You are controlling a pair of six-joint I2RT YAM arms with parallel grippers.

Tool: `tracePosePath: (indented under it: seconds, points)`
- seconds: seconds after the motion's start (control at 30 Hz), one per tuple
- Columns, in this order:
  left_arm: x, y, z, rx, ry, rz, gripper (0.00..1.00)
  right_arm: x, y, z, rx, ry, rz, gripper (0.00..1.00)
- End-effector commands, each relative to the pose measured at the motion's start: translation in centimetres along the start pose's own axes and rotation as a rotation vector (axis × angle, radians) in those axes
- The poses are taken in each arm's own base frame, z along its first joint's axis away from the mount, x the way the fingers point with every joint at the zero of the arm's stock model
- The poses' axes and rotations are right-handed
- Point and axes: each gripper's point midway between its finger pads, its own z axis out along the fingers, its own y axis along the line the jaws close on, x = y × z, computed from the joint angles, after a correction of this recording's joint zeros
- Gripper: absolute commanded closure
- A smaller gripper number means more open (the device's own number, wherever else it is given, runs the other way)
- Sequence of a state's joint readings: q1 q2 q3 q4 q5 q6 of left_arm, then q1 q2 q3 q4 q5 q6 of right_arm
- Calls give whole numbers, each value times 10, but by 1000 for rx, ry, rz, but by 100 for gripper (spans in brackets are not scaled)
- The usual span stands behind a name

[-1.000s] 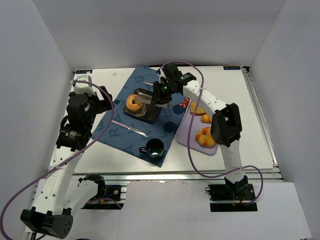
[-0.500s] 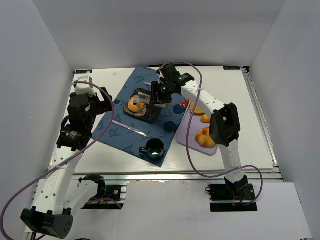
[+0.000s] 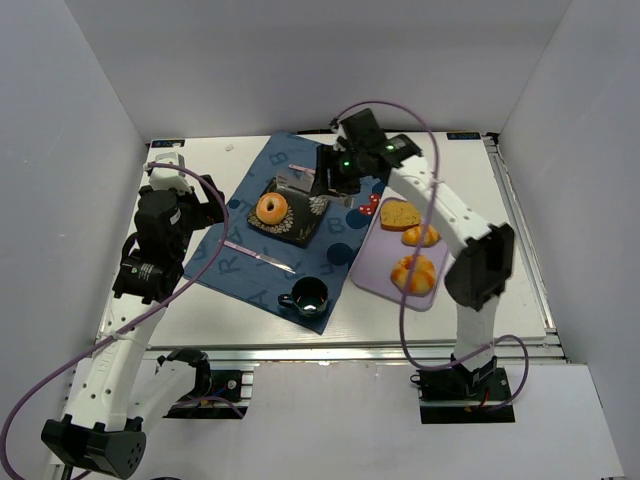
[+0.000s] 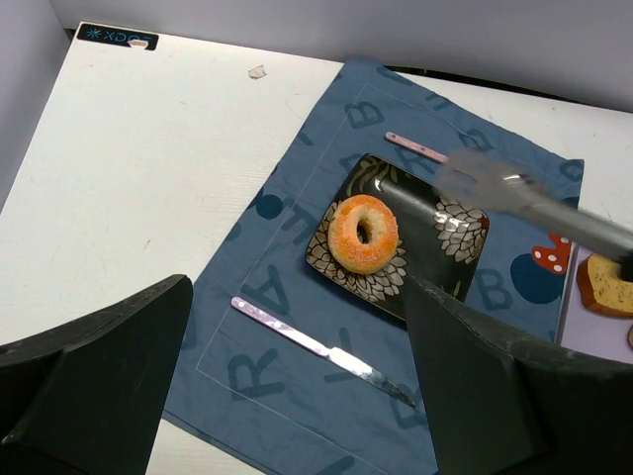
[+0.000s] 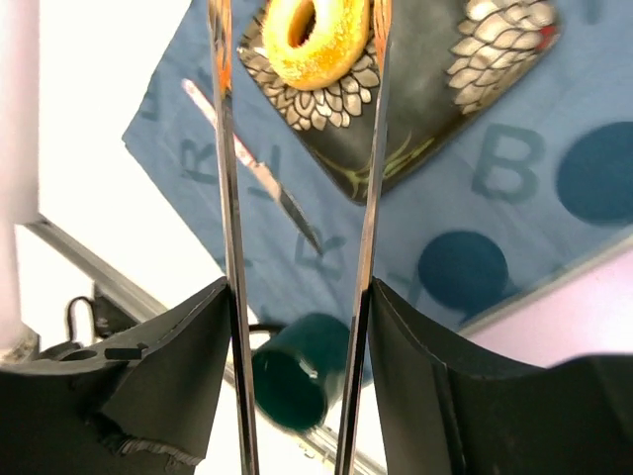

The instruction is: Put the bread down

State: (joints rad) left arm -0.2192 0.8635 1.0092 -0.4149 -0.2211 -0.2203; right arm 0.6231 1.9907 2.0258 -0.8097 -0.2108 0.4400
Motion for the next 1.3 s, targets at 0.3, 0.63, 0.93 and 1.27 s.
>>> tracePosePath:
  seconds: [0.3, 0.63, 0.93, 1.27]
  points:
    - [-8, -6, -5, 36, -35, 7, 2, 74, -171, -168, 456, -231, 609, 36]
    - [-4, -5, -7, 40, -33, 27, 2, 109, -225, -180, 533, -263, 861, 37]
    - [0, 0, -8, 22, -23, 44, 2, 101, -235, -159, 495, -241, 841, 39]
    - [4, 3, -5, 6, -13, 46, 2, 108, -240, -144, 483, -202, 855, 41]
